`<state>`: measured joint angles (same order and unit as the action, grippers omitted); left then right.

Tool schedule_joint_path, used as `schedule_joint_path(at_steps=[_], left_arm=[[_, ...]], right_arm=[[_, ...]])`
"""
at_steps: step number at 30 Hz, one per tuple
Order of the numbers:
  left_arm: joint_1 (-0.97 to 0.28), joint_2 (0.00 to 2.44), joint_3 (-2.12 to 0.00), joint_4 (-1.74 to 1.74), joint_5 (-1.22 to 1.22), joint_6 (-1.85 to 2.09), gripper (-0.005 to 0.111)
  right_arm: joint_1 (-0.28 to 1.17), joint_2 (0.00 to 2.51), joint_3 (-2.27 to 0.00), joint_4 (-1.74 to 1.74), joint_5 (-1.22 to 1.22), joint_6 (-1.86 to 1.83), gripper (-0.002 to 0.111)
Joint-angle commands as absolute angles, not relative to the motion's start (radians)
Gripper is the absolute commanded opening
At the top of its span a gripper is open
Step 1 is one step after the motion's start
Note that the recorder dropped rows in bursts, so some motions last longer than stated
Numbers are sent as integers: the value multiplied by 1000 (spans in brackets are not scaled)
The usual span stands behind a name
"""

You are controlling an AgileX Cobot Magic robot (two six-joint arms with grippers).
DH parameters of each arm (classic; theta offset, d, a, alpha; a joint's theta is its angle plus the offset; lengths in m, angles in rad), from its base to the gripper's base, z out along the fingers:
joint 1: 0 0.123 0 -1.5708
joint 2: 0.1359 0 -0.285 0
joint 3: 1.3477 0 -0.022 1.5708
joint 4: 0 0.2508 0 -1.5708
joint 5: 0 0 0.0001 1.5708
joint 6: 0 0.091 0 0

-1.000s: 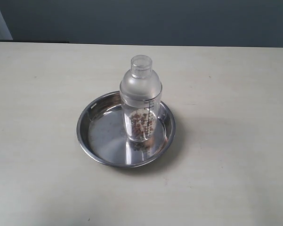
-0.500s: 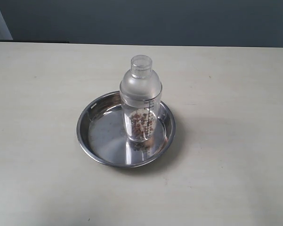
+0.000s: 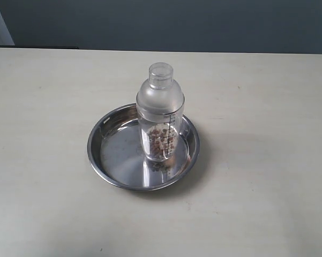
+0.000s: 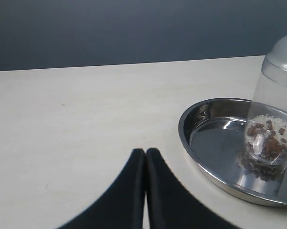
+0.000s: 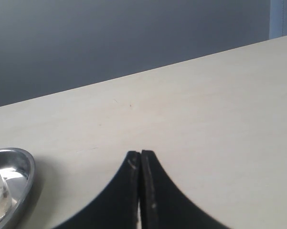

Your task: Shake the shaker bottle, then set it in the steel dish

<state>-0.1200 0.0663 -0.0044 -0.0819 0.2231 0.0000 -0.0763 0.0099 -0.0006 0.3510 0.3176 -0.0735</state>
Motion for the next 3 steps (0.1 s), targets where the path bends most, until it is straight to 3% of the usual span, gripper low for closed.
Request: schedule_joint_path(at_steps=[1,3], left_arm=[[-130,63,0,-92,210,0,0],[-130,63,0,-92,210,0,0]], right_arm=[[-79,5,0,351,307,-77,-1],[-79,5,0,351,307,-77,-1]])
